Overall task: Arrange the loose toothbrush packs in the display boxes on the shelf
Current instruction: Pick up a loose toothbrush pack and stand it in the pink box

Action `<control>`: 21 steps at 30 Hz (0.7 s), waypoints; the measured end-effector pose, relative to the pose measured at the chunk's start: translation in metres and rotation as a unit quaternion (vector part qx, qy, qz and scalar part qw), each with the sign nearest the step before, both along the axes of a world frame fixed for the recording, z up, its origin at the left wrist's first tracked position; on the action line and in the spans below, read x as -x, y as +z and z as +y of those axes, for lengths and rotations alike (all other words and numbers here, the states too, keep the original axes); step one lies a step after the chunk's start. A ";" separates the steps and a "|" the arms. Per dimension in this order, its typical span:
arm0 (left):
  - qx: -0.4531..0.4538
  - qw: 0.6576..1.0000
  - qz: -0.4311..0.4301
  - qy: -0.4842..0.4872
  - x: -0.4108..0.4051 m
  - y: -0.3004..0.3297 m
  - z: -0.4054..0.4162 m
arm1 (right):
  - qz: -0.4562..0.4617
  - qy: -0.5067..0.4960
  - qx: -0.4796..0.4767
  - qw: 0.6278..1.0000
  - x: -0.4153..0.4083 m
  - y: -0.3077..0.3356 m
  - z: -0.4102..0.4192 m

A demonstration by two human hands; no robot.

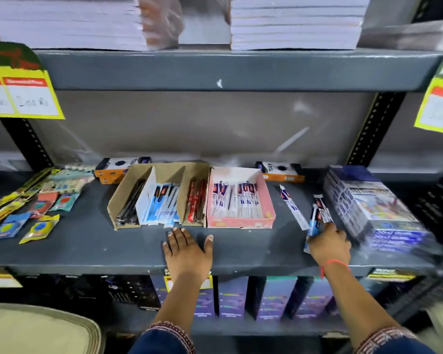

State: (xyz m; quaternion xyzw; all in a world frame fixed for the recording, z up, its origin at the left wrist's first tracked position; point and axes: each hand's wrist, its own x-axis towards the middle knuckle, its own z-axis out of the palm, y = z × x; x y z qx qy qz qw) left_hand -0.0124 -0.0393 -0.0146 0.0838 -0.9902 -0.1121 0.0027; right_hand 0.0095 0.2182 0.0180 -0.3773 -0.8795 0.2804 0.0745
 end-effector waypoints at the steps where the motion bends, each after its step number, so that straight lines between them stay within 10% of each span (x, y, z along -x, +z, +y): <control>1: 0.002 1.000 0.001 0.004 0.000 0.000 0.001 | 0.000 0.010 0.007 1.000 0.004 0.001 0.003; 21: 0.006 0.999 0.044 0.017 0.001 -0.009 0.000 | -0.056 0.055 0.065 0.995 0.047 0.010 0.023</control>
